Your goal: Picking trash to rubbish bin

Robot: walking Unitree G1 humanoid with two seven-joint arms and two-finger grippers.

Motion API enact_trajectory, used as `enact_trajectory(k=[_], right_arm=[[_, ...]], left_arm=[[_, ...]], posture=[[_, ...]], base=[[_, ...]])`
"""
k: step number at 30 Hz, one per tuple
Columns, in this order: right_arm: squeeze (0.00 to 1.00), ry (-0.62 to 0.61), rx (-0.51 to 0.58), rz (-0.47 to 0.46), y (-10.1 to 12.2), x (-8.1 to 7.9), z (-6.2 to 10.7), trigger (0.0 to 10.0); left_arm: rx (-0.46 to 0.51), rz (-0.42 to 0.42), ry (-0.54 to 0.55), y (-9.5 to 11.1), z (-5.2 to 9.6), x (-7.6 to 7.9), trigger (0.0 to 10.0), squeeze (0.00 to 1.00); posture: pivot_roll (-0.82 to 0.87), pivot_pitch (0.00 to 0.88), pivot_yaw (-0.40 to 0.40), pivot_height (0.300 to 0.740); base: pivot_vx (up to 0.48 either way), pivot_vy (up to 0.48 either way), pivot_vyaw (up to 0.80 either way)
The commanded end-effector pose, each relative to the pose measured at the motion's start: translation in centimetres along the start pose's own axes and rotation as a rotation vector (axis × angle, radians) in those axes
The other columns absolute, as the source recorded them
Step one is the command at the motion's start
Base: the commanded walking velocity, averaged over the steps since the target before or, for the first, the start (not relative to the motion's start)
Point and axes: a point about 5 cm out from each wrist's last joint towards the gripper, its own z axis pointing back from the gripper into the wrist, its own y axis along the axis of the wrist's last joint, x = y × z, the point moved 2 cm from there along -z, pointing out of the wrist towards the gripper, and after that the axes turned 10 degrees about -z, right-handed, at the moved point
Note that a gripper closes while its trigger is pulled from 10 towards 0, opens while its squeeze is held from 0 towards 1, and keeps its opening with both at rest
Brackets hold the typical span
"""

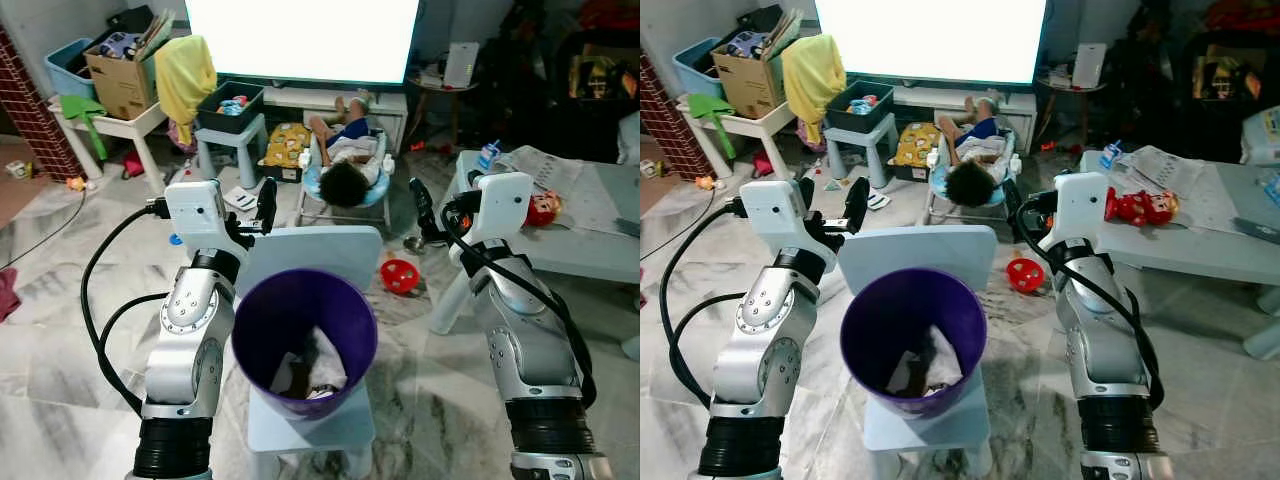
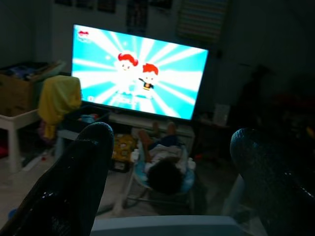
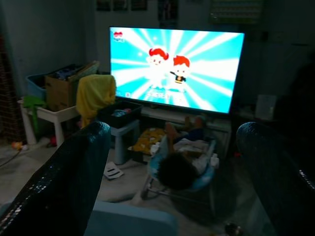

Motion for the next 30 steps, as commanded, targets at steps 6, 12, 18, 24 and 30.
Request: enact_trajectory(k=[6,12,18,24,30], right_arm=[[0.0,0.005,0.015,0.008,0.86,-0.2,-0.17,10.0],[0.0,-0.007,0.013,0.009,0.96,0.17,-0.01,10.0],[0.0,-0.017,0.004,0.01,0.93,0.32,-0.11,10.0],[0.0,-0.018,0.003,0.007,0.89,0.29,-0.01,10.0],[0.0,-0.014,0.016,0.01,1.24,0.17,-0.26,10.0]], left_arm=[[0.013,-0.01,0.015,0.63,-0.06,0.02,10.0,0.0],[0.007,0.005,0.005,0.54,0.0,0.14,10.0,0.0],[0.012,0.017,-0.001,0.68,-0.2,0.2,10.0,0.0],[0.017,0.027,0.0,0.74,-0.27,0.3,10.0,0.0],[0.02,0.059,-0.008,0.87,-0.63,0.46,10.0,0.0]], posture=[[0.02,0.026,-0.037,0.74],[0.01,0.027,-0.037,0.74],[0.01,0.027,-0.036,0.74],[0.0,0.005,-0.036,0.74],[0.0,0.0,-0.037,0.74]], base=[[0.0,0.0,0.0],[0.0,0.0,0.0],[0.0,0.0,0.0],[0.0,0.0,-0.74],[0.0,0.0,-0.1]])
